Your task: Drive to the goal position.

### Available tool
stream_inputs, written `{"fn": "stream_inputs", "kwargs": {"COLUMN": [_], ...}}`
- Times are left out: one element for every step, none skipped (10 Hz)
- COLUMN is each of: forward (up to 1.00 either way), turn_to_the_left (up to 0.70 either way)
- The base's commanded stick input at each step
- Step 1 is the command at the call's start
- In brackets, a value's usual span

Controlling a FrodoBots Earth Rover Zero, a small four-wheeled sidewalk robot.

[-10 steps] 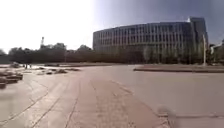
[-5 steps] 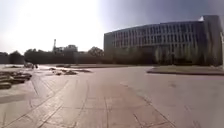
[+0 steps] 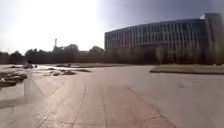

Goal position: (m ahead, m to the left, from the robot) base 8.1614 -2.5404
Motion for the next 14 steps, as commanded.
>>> {"fn": "stream_inputs", "kwargs": {"forward": [0.70,0.70,0.70,0.70,0.70,0.70,0.70,0.70,0.70,0.70,0.70,0.70,0.70,0.70], "turn_to_the_left": [-0.09,0.01,0.01,0.01,0.01,0.01,0.01,0.01,0.01,-0.10,-0.30,-0.34,-0.34,-0.17]}}
